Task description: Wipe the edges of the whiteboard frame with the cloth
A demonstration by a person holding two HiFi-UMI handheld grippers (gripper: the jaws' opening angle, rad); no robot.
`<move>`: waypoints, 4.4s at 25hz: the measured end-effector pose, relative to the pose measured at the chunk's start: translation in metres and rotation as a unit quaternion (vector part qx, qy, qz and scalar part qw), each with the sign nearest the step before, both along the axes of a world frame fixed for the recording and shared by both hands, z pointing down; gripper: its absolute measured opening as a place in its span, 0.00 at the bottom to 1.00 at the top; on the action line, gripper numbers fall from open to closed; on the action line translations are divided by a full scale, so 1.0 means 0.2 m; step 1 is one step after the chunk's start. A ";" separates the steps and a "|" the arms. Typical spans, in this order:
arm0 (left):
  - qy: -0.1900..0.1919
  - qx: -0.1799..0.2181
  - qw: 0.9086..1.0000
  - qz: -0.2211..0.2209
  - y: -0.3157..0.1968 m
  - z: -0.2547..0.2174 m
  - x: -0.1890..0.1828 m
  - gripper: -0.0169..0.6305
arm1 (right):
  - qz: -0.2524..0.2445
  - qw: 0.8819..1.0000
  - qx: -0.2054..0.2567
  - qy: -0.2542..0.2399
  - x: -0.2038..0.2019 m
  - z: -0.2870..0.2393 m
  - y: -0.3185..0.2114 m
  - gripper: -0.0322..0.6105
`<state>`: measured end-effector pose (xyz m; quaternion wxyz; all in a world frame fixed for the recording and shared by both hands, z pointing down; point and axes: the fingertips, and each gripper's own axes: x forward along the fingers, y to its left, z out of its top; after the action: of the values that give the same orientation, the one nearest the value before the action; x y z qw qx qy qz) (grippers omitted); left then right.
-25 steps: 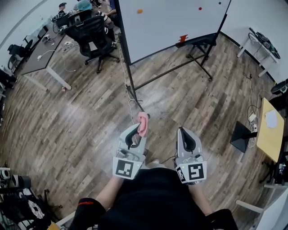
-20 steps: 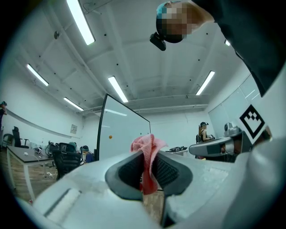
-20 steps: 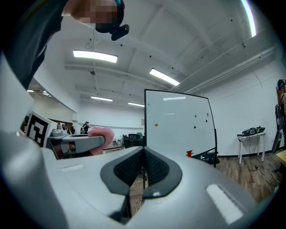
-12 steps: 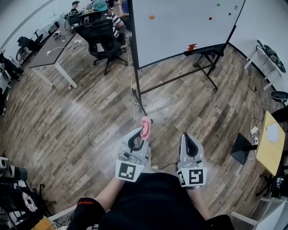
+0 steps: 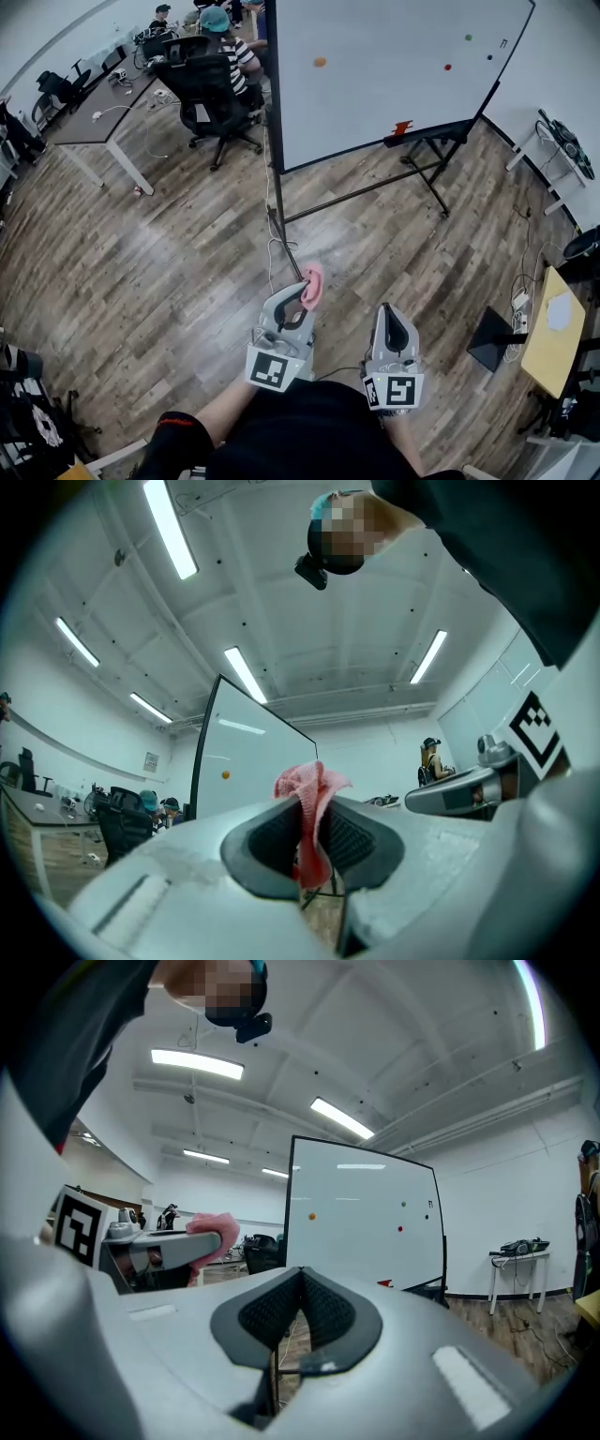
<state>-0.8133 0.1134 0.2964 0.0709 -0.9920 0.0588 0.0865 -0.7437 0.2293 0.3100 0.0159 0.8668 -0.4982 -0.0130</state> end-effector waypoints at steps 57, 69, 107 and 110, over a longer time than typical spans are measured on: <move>-0.021 0.016 0.966 -0.256 -0.83 0.10 1.87 0.10 | -0.250 0.968 -0.026 -0.024 2.11 0.09 -1.06 0.05; -0.037 -0.033 0.946 -0.321 -1.16 0.30 1.84 0.10 | -0.294 0.954 -0.048 -0.023 2.15 0.13 -1.37 0.05; -0.237 -0.169 0.843 -0.453 -1.82 1.43 1.45 0.10 | -0.406 0.905 -0.119 -0.036 1.94 0.38 -2.01 0.05; -0.242 -0.187 0.833 -0.461 -1.84 1.50 1.42 0.10 | -0.406 0.905 -0.120 -0.037 1.95 0.39 -2.01 0.05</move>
<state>-0.5285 -0.2553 0.5973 -0.0720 -0.8335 0.5051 -0.2119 -0.3542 -0.1732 0.3889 0.0951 0.5810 -0.8050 0.0733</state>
